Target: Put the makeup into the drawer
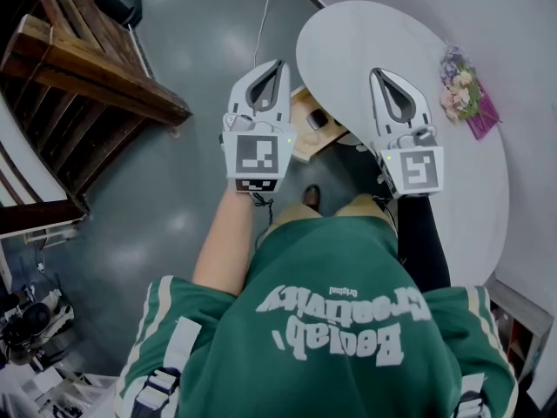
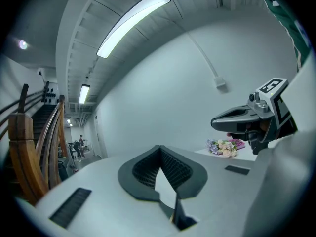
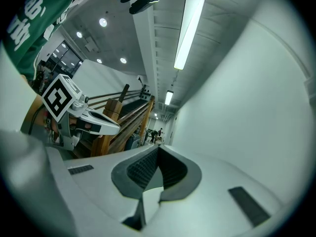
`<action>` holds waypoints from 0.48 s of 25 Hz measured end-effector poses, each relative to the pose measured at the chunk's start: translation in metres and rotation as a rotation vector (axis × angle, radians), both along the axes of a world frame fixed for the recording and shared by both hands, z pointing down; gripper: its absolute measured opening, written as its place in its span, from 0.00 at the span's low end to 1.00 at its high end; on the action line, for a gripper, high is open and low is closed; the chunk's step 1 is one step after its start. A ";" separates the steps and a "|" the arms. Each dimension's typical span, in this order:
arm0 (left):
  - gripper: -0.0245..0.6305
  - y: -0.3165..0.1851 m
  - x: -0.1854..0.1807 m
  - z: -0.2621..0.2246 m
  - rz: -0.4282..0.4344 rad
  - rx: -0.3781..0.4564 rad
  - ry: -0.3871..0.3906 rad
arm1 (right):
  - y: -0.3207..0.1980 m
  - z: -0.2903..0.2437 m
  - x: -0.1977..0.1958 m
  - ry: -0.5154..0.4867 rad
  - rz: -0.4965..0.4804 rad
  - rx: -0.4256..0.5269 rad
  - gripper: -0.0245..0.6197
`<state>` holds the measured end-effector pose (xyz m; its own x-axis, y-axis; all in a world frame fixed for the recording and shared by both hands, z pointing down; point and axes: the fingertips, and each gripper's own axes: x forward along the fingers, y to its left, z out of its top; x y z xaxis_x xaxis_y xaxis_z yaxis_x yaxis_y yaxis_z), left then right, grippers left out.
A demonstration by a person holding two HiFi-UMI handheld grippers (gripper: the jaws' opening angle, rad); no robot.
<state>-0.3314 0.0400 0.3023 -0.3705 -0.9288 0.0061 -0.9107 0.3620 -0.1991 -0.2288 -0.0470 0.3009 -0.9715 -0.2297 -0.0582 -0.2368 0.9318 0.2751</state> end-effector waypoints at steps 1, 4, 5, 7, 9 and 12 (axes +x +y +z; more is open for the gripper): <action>0.06 0.000 0.000 0.000 0.001 0.000 0.000 | 0.001 -0.001 0.000 -0.008 -0.002 -0.002 0.05; 0.06 0.001 0.000 0.001 0.003 -0.002 0.001 | 0.002 -0.002 -0.001 -0.009 -0.004 0.003 0.05; 0.06 0.002 0.000 0.001 0.004 -0.002 0.001 | 0.002 -0.002 -0.001 -0.007 -0.003 0.004 0.05; 0.06 0.003 -0.001 0.001 0.006 0.000 0.003 | 0.004 -0.003 -0.002 -0.007 0.001 0.002 0.05; 0.06 0.004 -0.002 0.001 0.010 0.002 0.008 | 0.004 -0.003 -0.003 -0.004 0.005 0.004 0.05; 0.06 0.006 -0.004 0.001 0.013 0.003 0.010 | 0.004 0.001 -0.003 0.024 0.013 0.019 0.05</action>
